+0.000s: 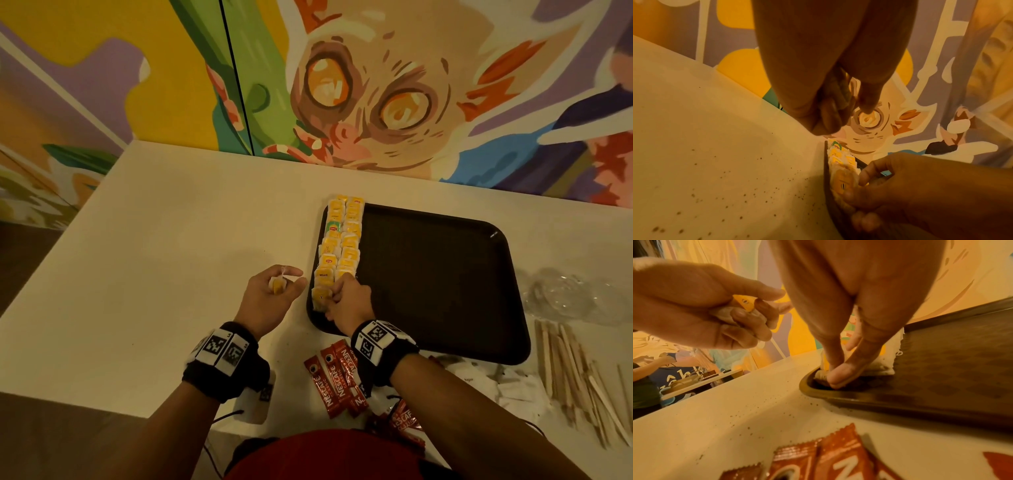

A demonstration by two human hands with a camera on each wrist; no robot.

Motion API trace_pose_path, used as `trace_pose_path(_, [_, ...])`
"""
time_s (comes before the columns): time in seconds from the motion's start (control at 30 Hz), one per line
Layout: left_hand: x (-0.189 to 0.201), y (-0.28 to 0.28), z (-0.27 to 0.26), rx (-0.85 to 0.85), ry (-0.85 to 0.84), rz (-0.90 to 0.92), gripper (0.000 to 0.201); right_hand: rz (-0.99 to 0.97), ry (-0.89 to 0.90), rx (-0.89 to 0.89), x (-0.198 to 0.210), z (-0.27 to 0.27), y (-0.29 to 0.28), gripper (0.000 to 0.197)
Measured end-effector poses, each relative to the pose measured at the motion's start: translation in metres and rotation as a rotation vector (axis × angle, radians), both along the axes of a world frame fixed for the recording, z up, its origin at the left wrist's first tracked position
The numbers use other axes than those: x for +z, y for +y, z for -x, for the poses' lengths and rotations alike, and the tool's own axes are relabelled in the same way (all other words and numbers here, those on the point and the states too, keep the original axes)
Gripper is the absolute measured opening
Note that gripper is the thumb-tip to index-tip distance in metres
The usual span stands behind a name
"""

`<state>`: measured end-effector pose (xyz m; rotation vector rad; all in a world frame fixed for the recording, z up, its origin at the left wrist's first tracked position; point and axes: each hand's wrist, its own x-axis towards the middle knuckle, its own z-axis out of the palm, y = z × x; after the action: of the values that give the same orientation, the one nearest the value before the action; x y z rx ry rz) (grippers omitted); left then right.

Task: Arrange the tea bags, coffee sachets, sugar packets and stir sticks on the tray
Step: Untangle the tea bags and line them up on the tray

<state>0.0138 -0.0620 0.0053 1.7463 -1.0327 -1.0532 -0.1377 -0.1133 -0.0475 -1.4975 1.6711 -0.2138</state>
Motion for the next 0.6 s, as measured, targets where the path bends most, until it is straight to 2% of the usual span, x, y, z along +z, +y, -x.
trace_pose_path(0.17, [0.002, 0.001, 0.002, -0.086, 0.044, -0.035, 0.018, 0.016, 0.001, -0.022, 0.006, -0.002, 0.0, 0.036])
trace_pose_path(0.33, [0.008, 0.001, 0.002, -0.154, 0.083, -0.039, 0.032, 0.112, -0.029, 0.045, 0.021, 0.005, 0.0, 0.018])
trace_pose_path(0.47, [0.015, -0.001, 0.001, -0.226, 0.111, -0.067, 0.041, 0.219, -0.318, 0.083, 0.047, 0.008, 0.001, 0.009])
trace_pose_path(0.6, [0.018, -0.003, 0.0, -0.285, 0.094, -0.099, 0.047, 0.215, -0.551, 0.192, 0.069, 0.01, 0.005, 0.013])
